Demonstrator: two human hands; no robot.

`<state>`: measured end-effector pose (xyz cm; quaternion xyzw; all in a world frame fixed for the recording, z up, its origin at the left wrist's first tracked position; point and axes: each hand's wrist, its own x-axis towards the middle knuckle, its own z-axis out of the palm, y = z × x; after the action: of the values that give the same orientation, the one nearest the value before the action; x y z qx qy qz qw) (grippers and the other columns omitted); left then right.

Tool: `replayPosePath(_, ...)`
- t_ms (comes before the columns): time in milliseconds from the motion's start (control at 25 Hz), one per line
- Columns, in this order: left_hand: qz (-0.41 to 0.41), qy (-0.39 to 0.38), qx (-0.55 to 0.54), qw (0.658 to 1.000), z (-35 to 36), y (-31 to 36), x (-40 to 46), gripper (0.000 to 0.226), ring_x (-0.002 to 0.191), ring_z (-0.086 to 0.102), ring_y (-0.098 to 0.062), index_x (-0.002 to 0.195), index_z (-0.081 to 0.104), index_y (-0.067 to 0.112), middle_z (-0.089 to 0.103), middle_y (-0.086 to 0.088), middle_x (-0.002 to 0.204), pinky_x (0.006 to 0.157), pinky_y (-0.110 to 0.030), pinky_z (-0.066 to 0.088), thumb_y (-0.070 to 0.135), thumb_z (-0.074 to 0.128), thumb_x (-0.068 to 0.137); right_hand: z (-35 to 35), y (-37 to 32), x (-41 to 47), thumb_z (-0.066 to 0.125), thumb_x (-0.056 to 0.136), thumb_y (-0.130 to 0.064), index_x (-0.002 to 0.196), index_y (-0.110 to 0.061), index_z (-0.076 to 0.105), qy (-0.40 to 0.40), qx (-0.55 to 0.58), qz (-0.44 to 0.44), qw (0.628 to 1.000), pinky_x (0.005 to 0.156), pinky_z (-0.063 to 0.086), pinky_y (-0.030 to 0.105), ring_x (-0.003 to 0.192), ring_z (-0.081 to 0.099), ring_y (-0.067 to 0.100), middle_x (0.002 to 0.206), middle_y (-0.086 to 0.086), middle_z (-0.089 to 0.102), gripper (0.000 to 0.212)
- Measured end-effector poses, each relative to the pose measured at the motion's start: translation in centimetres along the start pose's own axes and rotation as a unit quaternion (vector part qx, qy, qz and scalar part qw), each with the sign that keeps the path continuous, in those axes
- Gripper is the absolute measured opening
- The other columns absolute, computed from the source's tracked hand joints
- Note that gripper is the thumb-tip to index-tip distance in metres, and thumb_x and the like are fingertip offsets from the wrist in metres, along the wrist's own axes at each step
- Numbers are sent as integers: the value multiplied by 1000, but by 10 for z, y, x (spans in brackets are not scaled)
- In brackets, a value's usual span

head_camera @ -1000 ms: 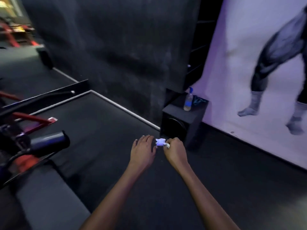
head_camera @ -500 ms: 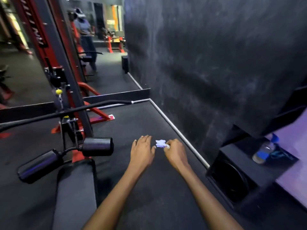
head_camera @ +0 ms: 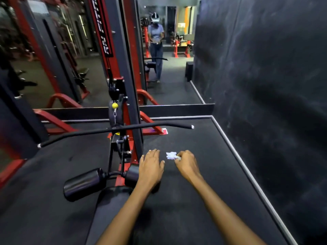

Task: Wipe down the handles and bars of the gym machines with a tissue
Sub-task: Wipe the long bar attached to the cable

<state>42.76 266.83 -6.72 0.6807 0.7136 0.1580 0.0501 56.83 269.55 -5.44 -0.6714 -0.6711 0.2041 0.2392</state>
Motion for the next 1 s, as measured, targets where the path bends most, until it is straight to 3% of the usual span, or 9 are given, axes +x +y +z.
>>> replayPosePath(400, -60, 32, 23, 997, 27, -88, 181, 54, 148, 13, -14, 150, 25, 17, 22, 0, 159, 118, -33, 5, 32, 39, 100, 79, -62, 208, 52, 88, -10, 104, -4, 68, -76, 8, -38, 996, 83, 42, 29, 103, 57, 32, 109, 17, 59, 23)
replayPosePath(600, -94, 13, -18, 995, 68, -151, 259, 55, 148, 11, -18, 150, 28, 12, 20, -4, 159, 119, -34, 4, 30, 42, 99, 134, -72, 299, 51, 87, -4, 101, -4, 66, -96, 29, -20, 995, 71, 39, 26, 100, 59, 32, 105, 16, 61, 20)
replayPosePath(720, -126, 3, -19, 992, 97, -195, 287, 60, 149, 6, -19, 152, 22, 11, 12, -6, 161, 120, -35, 0, 32, 42, 100, 161, -69, 335, 48, 89, -4, 119, -11, 60, -118, 41, -37, 991, 86, 40, 29, 110, 52, 31, 118, 13, 55, 33)
replayPosePath(800, -139, 11, -24, 990, 112, -222, 306, 61, 149, 4, -23, 151, 24, 7, 9, -7, 161, 121, -38, 1, 30, 46, 99, 182, -60, 353, 47, 89, -3, 120, -11, 61, -145, 29, -34, 988, 91, 38, 30, 113, 48, 32, 120, 14, 51, 34)
replayPosePath(880, -163, 16, -31, 986, 125, -249, 329, 60, 149, 2, -24, 151, 24, 6, 6, -7, 161, 120, -40, 1, 29, 45, 100, 207, -51, 369, 48, 88, -1, 112, -9, 65, -154, 27, -11, 988, 84, 39, 25, 105, 53, 30, 108, 11, 51, 30)
replayPosePath(1000, -199, 56, -19, 978, 146, -286, 361, 62, 149, 2, -24, 151, 21, 7, 5, -5, 161, 120, -48, 9, 37, 37, 99, 246, -53, 392, 53, 88, -5, 107, -8, 67, -162, 42, 7, 986, 71, 36, 15, 77, 54, 14, 96, 1, 42, 24)
